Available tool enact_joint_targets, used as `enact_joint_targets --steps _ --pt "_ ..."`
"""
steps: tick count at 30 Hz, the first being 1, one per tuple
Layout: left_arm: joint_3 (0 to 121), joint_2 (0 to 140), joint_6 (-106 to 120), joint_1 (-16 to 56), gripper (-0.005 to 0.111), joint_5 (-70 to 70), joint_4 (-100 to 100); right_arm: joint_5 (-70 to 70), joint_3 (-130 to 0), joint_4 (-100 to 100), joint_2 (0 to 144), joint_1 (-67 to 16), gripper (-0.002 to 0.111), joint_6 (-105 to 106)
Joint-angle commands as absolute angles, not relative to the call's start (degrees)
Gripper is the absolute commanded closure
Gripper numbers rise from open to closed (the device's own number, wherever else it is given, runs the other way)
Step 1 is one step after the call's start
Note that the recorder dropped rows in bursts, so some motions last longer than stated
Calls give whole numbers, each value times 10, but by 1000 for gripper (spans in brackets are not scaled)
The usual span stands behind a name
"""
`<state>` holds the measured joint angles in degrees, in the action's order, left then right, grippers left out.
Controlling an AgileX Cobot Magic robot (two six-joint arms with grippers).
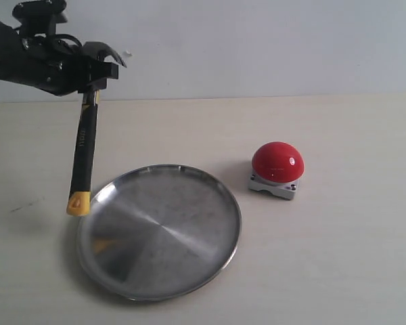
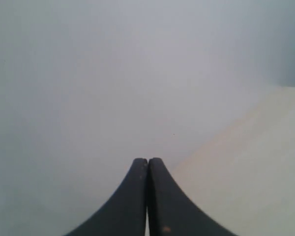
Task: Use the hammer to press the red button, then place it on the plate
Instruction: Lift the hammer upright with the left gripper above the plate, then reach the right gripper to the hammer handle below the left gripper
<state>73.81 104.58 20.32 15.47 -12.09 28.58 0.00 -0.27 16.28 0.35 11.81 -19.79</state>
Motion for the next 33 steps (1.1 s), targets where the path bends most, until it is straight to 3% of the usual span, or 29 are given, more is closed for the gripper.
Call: enact_joint_targets --steps 1,8,11,15,17,20,26,31,33 --pt "742 991 208 157 107 -113 291 -26 0 190 0 120 108 -223" --pt "746 964 208 189 107 -119 293 -44 -98 114 60 61 108 -220" --pt "746 964 210 210 107 -125 292 -28 -170 20 245 25 108 -222" --pt "746 964 210 211 107 -128 292 97 -276 16 508 -45 108 -206" --pt "746 964 210 211 107 -122 296 123 -331 56 620 -120 108 -141" --pt "746 964 210 211 107 -117 298 14 -377 184 745 -254 107 -5" --pt "746 964 206 211 107 -95 351 -106 -415 194 841 -364 88 0" --pt "746 964 206 218 107 -89 360 -181 -434 193 895 -407 63 -51" --pt "746 965 206 222 107 -91 367 -232 -434 181 915 -420 59 -75"
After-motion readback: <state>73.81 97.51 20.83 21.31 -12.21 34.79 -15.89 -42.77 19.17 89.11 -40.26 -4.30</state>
